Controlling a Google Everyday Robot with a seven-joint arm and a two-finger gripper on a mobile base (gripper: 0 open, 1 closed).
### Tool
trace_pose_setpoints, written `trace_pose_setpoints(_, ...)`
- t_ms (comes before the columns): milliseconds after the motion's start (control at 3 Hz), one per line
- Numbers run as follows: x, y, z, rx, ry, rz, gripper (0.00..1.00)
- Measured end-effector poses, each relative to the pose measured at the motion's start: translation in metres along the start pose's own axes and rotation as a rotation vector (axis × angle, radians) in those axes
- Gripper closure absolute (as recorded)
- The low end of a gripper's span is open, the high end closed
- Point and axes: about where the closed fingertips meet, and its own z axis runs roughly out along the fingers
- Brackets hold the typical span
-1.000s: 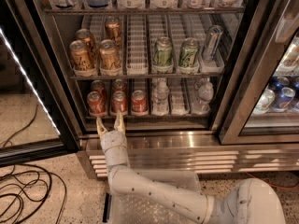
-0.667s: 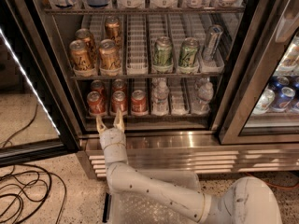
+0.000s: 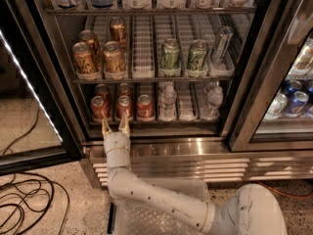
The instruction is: Pick coke can from bottom shelf of fridge
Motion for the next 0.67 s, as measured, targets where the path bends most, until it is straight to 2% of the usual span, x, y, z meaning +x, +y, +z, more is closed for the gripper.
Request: trace_pose_setpoints(667, 0.0073, -0.0067, 0.0026, 0.093, 0.01, 0.004, 0.45)
